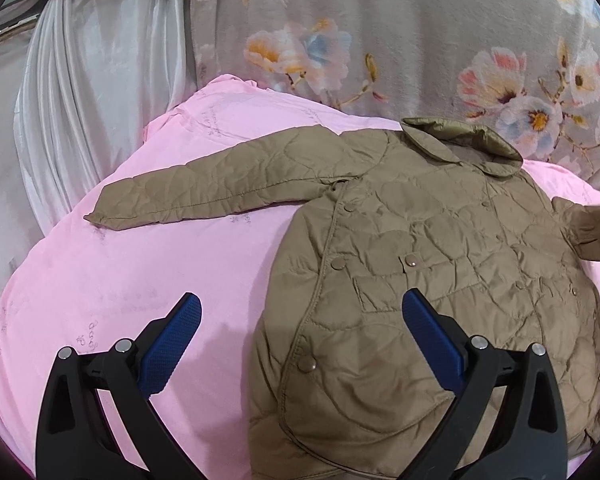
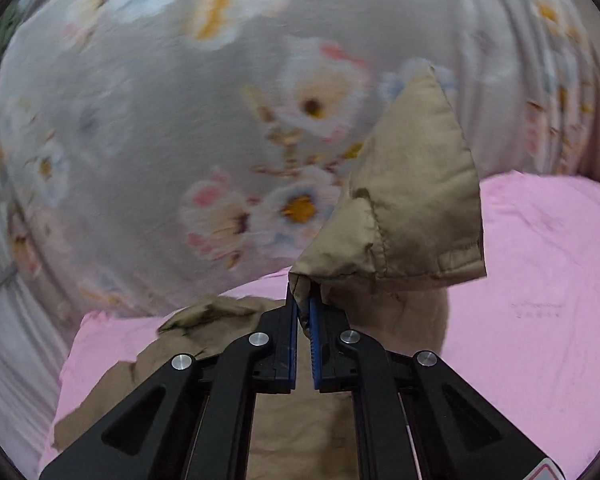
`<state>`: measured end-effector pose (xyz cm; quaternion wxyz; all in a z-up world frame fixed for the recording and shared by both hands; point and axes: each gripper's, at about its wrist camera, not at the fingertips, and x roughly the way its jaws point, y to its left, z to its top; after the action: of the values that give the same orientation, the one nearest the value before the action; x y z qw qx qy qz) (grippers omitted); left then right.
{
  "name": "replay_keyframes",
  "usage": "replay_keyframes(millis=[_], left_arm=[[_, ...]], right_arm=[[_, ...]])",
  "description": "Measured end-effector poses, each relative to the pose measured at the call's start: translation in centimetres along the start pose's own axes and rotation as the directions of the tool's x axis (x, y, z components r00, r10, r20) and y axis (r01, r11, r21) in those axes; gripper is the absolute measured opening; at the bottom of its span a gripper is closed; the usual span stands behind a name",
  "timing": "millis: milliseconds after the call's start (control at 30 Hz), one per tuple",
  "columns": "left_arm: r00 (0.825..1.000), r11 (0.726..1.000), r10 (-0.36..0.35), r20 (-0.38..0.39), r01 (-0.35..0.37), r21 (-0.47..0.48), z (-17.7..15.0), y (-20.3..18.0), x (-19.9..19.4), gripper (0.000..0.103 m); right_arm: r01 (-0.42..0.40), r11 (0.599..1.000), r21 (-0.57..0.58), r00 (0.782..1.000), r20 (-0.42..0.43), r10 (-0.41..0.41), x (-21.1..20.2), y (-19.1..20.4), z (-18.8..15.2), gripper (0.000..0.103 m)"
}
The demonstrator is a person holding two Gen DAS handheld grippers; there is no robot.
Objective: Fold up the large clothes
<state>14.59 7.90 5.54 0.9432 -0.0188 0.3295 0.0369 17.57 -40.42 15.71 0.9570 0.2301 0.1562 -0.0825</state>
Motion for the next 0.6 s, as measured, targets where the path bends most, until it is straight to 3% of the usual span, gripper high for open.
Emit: replay_keyframes(millis=[133, 267, 333, 433, 533, 600], left_arm=[[1.000, 1.000, 0.004, 0.009, -0.004, -0.021, 0.4, 1.4, -0.3, 0.098], [1.000, 0.999, -0.003, 0.001, 0.003, -0.044, 0.9, 2.9, -0.1, 0.098], [1.000, 0.999, -0.007, -0.002, 0.007, -0.053, 1.2, 3.5, 0.1, 0.098], [1.000, 0.998, -0.027, -0.006, 0.027, -0.057, 1.8, 3.8, 0.5, 0.098], [0.996, 0.995, -0.090, -0.016, 0.089, -0.048, 2.8, 3.1, 1.4, 0.098], [0.989, 0.989, -0.144, -0.032, 0.143, -0.045, 3.4, 2.2, 2.2, 0.098]], right_arm=[[-0.183, 0.971, -0.151, 0.980, -0.109, 0.168, 2.2, 11.4, -2.8, 0.006], [-0.267, 0.924, -0.273, 0.950, -0.236, 0.204, 5.2, 19.6, -8.2, 0.011], [-0.300, 0.906, -0.297, 0.930, -0.305, 0.208, 7.0, 21.8, -11.1, 0.016], [-0.355, 0.886, -0.299, 0.897, -0.376, 0.232, 8.2, 23.4, -14.0, 0.035], [-0.369, 0.884, -0.288, 0.900, -0.349, 0.262, 7.3, 23.5, -13.7, 0.049], [-0.355, 0.895, -0.271, 0.913, -0.307, 0.269, 6.1, 22.2, -13.0, 0.059]])
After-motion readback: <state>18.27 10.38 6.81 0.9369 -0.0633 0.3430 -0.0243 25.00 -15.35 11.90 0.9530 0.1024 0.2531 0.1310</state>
